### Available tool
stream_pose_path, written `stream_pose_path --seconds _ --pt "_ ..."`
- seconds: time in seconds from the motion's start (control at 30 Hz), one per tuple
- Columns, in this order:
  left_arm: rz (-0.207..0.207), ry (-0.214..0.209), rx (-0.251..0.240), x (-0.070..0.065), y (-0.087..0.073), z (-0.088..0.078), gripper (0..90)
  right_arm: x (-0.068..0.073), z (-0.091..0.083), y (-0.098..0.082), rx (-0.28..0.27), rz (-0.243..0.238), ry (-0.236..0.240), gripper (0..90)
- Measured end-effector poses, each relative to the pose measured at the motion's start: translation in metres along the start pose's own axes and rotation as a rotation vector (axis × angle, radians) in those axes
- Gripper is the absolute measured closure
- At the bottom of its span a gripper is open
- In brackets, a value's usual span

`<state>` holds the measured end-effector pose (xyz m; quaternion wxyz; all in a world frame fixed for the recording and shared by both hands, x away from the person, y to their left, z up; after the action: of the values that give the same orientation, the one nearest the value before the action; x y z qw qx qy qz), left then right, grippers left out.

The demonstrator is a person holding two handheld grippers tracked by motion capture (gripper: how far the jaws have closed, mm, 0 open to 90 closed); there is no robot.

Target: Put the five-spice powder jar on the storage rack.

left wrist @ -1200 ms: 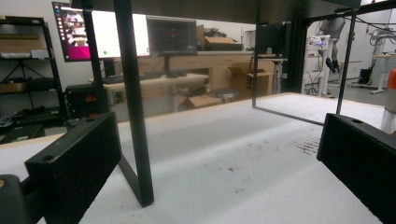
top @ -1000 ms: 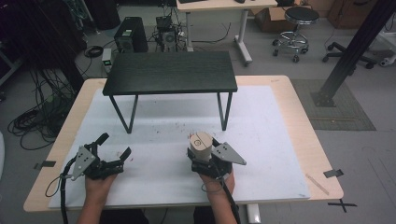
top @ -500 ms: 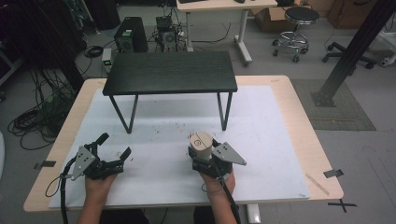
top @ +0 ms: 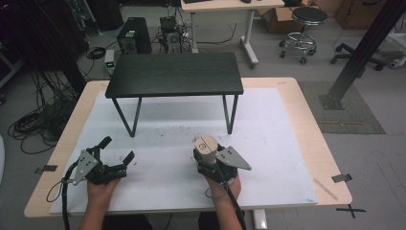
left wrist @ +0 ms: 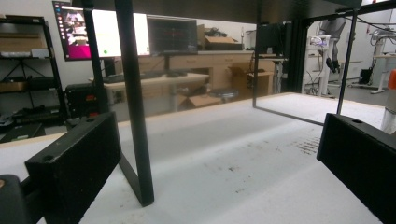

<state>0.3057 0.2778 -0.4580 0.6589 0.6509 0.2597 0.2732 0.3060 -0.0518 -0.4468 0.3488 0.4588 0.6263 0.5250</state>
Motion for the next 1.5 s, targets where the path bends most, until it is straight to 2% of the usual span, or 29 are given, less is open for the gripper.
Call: stream_pose_path --seconds 0.07,0.37,0.67,1.2,1.27,1.5 --pt "-0.001 0.000 0.001 0.000 0.000 0.000 0.4 0.000 0.000 0.000 -0.003 -0.015 -0.011 31.0" --pt "0.000 0.001 0.000 0.000 0.000 0.000 0.4 0.001 -0.001 0.000 -0.002 -0.030 -0.018 31.7" --pt "-0.002 0.001 0.000 0.000 0.000 0.000 0.4 -0.002 -0.006 0.010 -0.010 -0.042 0.005 31.8" --pt "-0.002 0.002 0.001 0.000 0.000 0.000 0.4 -0.008 -0.015 0.054 -0.026 -0.098 0.127 31.9" --pt "-0.002 0.002 0.001 0.000 0.000 0.000 0.4 -0.009 -0.016 0.064 -0.024 -0.094 0.159 31.9" --pt "-0.002 0.002 0.001 0.000 0.000 0.000 0.4 -0.009 -0.017 0.082 -0.033 -0.115 0.198 31.9"
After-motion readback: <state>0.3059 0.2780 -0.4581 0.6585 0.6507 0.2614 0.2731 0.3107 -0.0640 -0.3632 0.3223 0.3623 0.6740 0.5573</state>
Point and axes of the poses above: each handheld gripper's, and its own axes: z roughly forward along the jaws, y roughly out of its top, x roughly to its left, the point moved 5 cm from there along z, roughly forward along the jaws, and after that the axes turned 15 degrees about -y, right-handed, at the moved point
